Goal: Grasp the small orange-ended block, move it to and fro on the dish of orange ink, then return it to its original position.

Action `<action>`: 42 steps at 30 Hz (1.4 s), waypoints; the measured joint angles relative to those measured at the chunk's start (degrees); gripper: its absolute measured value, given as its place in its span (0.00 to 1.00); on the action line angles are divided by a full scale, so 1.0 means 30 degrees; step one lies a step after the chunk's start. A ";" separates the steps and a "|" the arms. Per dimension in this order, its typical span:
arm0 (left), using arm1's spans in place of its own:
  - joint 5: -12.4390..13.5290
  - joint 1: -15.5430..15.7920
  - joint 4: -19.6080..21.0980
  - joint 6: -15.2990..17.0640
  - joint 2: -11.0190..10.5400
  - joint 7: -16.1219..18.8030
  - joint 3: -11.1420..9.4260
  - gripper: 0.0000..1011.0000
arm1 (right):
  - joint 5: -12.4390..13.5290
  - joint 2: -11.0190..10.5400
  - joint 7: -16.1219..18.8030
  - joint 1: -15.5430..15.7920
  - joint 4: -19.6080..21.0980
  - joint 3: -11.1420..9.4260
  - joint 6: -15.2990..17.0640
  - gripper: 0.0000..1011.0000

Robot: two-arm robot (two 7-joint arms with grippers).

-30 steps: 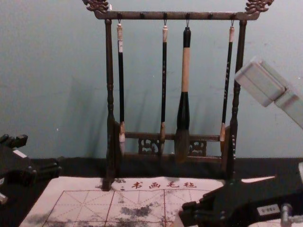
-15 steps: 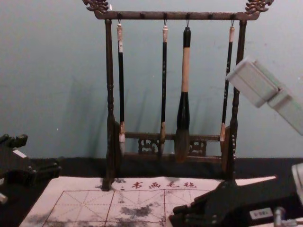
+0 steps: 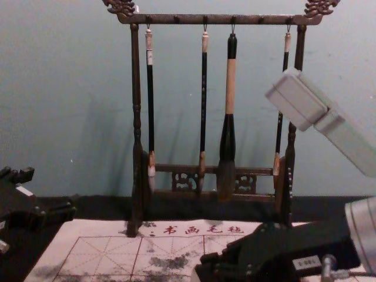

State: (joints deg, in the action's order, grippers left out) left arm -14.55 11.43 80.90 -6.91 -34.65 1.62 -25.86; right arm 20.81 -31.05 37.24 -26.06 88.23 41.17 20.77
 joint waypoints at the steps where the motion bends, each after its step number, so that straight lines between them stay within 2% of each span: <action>1: -0.0001 -0.0001 0.0001 0.0001 0.0001 -0.0001 0.0000 0.99 | -0.0006 0.0034 -0.0022 -0.0017 -0.0031 0.0009 0.0001 0.10; 19: 0.0000 0.0000 -0.0001 0.0001 0.0001 0.0000 0.0001 0.99 | -0.0265 0.0702 -0.0425 -0.0483 -0.0828 0.0090 0.0039 0.10; 42: 0.0000 0.0000 0.0001 0.0001 0.0000 0.0000 0.0001 0.99 | -0.0488 0.0719 -0.0622 -0.0577 -0.1221 -0.0391 0.0030 0.10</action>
State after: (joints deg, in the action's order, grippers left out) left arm -14.55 11.43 80.90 -6.91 -34.65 1.62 -25.86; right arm 19.34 -28.89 35.37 -27.79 84.57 39.99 20.86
